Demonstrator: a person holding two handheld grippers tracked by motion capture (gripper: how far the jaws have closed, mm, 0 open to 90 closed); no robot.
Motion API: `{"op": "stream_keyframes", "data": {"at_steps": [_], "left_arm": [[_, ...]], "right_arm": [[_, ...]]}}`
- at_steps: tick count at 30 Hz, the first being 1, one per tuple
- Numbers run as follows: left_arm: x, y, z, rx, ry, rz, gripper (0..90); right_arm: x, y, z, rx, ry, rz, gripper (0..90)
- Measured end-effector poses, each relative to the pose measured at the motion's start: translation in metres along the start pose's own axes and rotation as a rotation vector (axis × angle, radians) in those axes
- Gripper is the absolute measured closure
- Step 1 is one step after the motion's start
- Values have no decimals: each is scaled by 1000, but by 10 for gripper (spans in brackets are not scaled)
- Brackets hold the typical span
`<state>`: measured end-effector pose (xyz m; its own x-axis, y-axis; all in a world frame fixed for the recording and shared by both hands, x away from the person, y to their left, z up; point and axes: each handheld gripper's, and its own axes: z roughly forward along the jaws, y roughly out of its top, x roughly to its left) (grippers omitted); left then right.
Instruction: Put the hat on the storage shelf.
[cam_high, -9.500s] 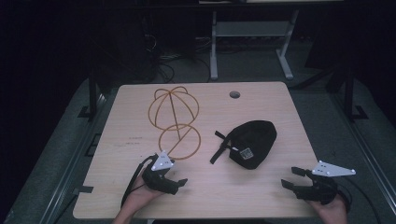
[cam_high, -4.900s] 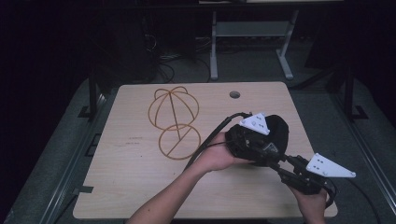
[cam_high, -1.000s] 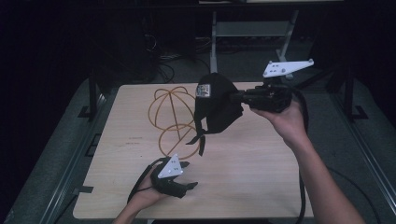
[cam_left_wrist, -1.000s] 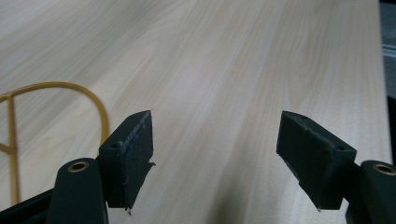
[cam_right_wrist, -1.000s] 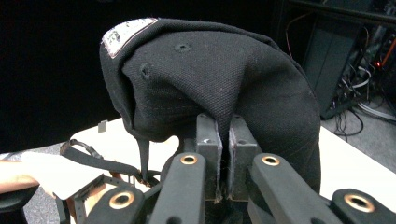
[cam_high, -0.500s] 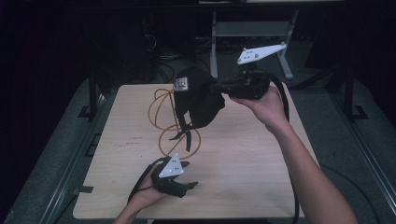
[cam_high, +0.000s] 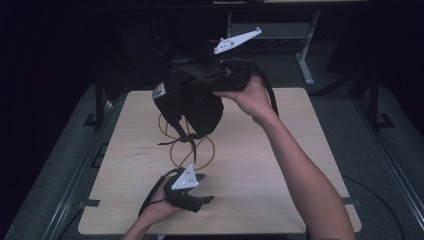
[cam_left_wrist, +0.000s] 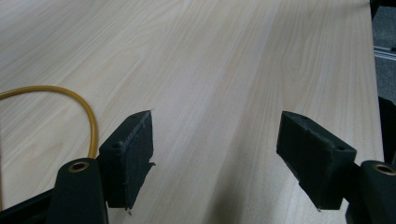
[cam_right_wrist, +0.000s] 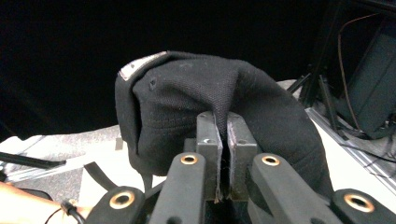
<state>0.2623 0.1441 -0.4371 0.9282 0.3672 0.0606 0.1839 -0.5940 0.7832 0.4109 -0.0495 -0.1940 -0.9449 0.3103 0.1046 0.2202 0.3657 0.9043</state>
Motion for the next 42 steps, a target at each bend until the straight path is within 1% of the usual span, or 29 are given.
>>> {"op": "stream_keyframes", "data": {"at_steps": [1, 3, 6, 7, 8, 10, 11, 14, 16, 17, 18, 20, 22, 23, 25, 26, 28, 30, 31, 32, 33, 34, 35, 36, 37, 38, 40, 41, 42], "left_arm": [[0, 0, 0, 0, -1, 0, 271], [0, 0, 0, 1, -4, 3, 271], [0, 0, 0, -1, -5, -2, 271], [-1, 0, 1, -3, -6, -5, 271], [0, 0, 1, 3, -5, 5, 271], [0, 1, 1, 1, -6, 9, 271], [-1, 1, 1, 5, -8, 11, 271], [-2, 1, 1, 6, -13, 15, 271], [-2, 2, 1, 7, -18, 21, 271], [-3, 2, 1, 8, -22, 16, 271], [-3, 2, 1, 7, -24, 16, 271], [-3, 3, 2, 2, -26, 19, 271], [-4, 3, 3, 1, -33, 20, 271], [-4, 3, 4, 6, -37, 27, 271], [-5, 3, 4, 14, -43, 35, 271], [-5, 3, 4, 14, -43, 35, 271], [-7, 3, 5, 12, -49, 37, 271], [-7, 4, 6, 15, -52, 41, 271], [-7, 4, 6, 15, -52, 41, 271], [-7, 4, 6, 16, -52, 41, 271], [-8, 3, 5, 17, -55, 37, 271], [-8, 3, 5, 15, -55, 37, 271], [-8, 3, 5, 15, -55, 38, 271], [-8, 3, 5, 15, -55, 38, 270], [-8, 3, 5, 12, -55, 38, 270], [-8, 2, 5, 12, -52, 36, 270], [-8, 1, 4, 14, -47, 41, 271], [-8, 1, 3, 13, -47, 39, 271], [-8, 1, 3, 9, -45, 35, 271]], "right_arm": [[0, 2, 4, 2, 1, -9, 859], [-1, 6, 12, 9, 6, -6, 859], [-5, 9, 24, 5, 8, 1, 858], [-5, 9, 24, 5, 8, 1, 858], [-6, 9, 32, 3, 4, 11, 859], [-7, 9, 35, 5, -1, 15, 859], [-10, 9, 42, 9, 0, 29, 859], [-14, 9, 50, 4, 4, 37, 860], [-14, 9, 55, 5, 3, 60, 861], [-14, 9, 55, 5, 3, 60, 861], [-16, 9, 61, 15, 6, 49, 861], [-17, 9, 63, 16, 6, 53, 861], [-18, 9, 68, 19, 9, 65, 861], [-19, 9, 73, 22, 14, 79, 861], [-18, 9, 79, 39, 21, 76, 861], [-17, 9, 82, 56, 17, 65, 860], [-15, 9, 85, 67, 11, 55, 860], [-12, 10, 95, 100, -8, 47, 827], [-11, 10, 99, 113, -20, 34, 768], [-11, 10, 99, 113, -20, 34, 768], [-9, 10, 103, 138, -63, 23, 633], [-9, 9, 104, 140, -57, 20, 604], [-9, 8, 104, 143, -52, 34, 559], [-11, 8, 104, 146, -54, 35, 559], [-11, 8, 104, 146, -54, 35, 527], [-11, 7, 103, 152, -52, 48, 520], [-12, 6, 99, 138, -55, 58, 490], [-11, 4, 95, 135, -60, 53, 471], [-11, 4, 95, 135, -60, 53, 471]]}}
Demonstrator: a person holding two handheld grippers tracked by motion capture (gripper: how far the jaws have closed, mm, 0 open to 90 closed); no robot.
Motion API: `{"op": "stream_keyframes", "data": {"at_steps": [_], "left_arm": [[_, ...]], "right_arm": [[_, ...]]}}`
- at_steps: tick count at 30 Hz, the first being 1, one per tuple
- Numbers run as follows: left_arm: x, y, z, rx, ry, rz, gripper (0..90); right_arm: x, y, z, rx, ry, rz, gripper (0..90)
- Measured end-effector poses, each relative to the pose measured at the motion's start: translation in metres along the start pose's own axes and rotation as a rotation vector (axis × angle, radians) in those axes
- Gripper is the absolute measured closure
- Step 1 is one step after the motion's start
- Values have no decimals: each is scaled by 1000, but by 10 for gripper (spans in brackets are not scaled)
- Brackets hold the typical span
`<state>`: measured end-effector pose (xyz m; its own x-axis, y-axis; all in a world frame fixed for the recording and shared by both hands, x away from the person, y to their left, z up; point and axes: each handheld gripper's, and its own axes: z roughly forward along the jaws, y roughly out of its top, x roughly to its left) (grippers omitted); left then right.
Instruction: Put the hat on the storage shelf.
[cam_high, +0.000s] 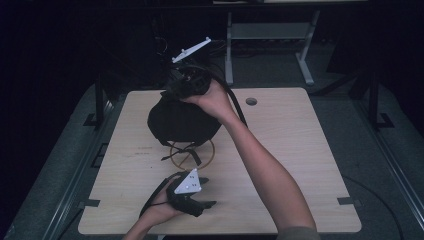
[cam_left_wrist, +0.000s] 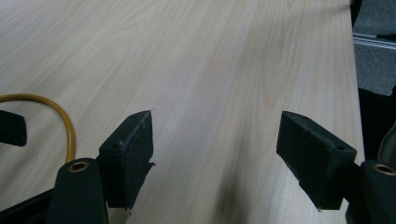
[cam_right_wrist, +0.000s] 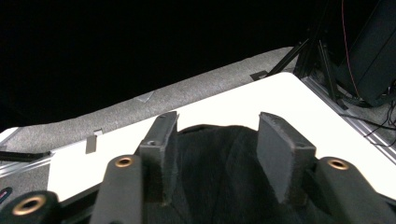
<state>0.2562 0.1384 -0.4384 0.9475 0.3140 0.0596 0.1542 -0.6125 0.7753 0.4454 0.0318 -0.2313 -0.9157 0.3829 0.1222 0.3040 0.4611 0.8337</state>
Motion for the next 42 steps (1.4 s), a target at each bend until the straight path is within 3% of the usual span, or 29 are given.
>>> {"op": "stream_keyframes", "data": {"at_steps": [7, 16, 23, 42], "left_arm": [[3, -2, -1, -16, 10, -20, 270], [8, -5, -4, -17, 22, -39, 267], [8, -7, -4, -24, 40, -55, 265], [10, -8, -4, -43, 52, -66, 264]], "right_arm": [[-4, -12, -14, -3, 12, 15, 404], [-6, -28, -38, -55, 16, 18, 333], [-8, -41, -51, -62, 10, 35, 291], [-11, -68, -92, -94, -24, 51, 242]]}}
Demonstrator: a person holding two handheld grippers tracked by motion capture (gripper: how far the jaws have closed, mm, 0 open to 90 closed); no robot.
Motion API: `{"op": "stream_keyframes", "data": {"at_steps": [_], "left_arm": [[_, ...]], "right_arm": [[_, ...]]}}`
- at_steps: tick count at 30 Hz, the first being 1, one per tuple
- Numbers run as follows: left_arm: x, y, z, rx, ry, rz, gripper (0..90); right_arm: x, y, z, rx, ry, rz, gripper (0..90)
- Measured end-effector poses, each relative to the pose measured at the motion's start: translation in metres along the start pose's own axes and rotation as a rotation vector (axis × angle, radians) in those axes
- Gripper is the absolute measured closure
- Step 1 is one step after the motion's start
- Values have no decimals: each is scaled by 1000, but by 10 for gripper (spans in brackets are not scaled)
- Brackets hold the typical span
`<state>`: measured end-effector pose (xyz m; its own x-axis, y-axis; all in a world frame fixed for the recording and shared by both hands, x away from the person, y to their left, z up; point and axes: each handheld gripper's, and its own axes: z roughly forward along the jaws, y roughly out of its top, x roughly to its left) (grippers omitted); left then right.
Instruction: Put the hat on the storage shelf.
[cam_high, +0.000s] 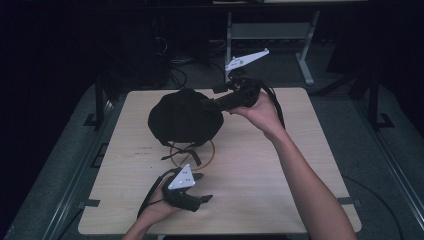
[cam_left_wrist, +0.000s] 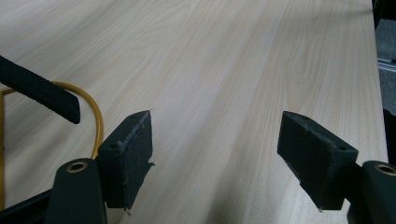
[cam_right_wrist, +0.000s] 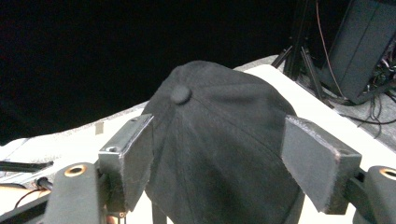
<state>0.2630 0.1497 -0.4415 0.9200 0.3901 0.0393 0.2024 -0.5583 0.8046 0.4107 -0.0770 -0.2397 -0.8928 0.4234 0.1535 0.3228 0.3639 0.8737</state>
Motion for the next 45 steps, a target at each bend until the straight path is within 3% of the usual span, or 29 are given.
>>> {"op": "stream_keyframes", "data": {"at_steps": [20, 23, 45], "left_arm": [[-3, 1, 1, -7, -6, -8, 264], [-2, 2, 2, -7, -3, 10, 264], [-2, 1, 3, -18, -5, -4, 263]], "right_arm": [[-5, -27, -35, 7, -44, 37, 202], [-6, -30, -38, 4, -47, 37, 199], [-15, -66, -60, 14, -86, 91, 173]]}}
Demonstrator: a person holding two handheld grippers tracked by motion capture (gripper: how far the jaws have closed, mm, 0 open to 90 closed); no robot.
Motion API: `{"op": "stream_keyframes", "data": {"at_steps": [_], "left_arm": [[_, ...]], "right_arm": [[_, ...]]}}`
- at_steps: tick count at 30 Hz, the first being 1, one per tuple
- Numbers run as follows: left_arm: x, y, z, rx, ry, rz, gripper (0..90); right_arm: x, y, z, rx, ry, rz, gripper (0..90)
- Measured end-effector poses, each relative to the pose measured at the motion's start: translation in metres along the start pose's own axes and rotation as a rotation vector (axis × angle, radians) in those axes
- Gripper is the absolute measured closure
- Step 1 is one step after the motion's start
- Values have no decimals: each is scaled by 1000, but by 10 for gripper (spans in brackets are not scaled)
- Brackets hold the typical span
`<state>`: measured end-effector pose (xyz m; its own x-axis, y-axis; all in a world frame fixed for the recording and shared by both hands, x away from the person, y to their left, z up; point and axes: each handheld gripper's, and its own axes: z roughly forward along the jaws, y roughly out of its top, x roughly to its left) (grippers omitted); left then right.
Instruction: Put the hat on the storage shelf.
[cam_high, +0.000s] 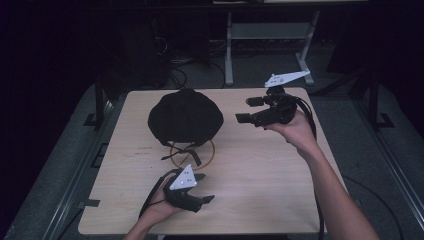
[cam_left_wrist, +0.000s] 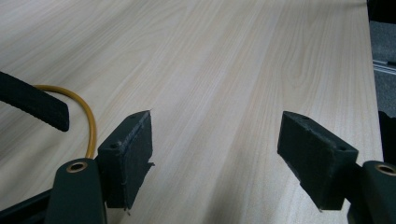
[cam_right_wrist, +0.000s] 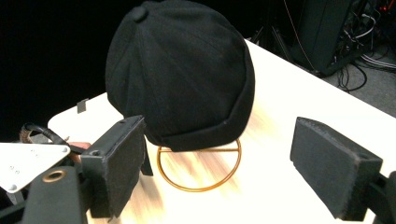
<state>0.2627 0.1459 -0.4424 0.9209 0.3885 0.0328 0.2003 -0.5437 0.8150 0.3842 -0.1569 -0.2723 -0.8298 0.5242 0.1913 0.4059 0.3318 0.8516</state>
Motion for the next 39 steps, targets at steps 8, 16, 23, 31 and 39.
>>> {"op": "stream_keyframes", "data": {"at_steps": [8, 16, 23, 31, 39], "left_arm": [[0, 0, 1, 2, 0, 2, 263], [-1, 0, 0, 2, -9, 5, 261], [-1, 1, 1, 4, -12, -2, 255], [-2, 2, 1, 11, -23, -4, 250], [-3, 2, 2, 0, -29, -14, 234]], "right_arm": [[-6, -15, -6, 8, -12, 26, 169], [-10, -29, -13, 10, -18, 39, 167], [-15, -42, -17, 14, -23, 55, 165], [-20, -59, -24, 22, -30, 82, 165], [-17, -75, -28, 27, -17, 92, 162]]}}
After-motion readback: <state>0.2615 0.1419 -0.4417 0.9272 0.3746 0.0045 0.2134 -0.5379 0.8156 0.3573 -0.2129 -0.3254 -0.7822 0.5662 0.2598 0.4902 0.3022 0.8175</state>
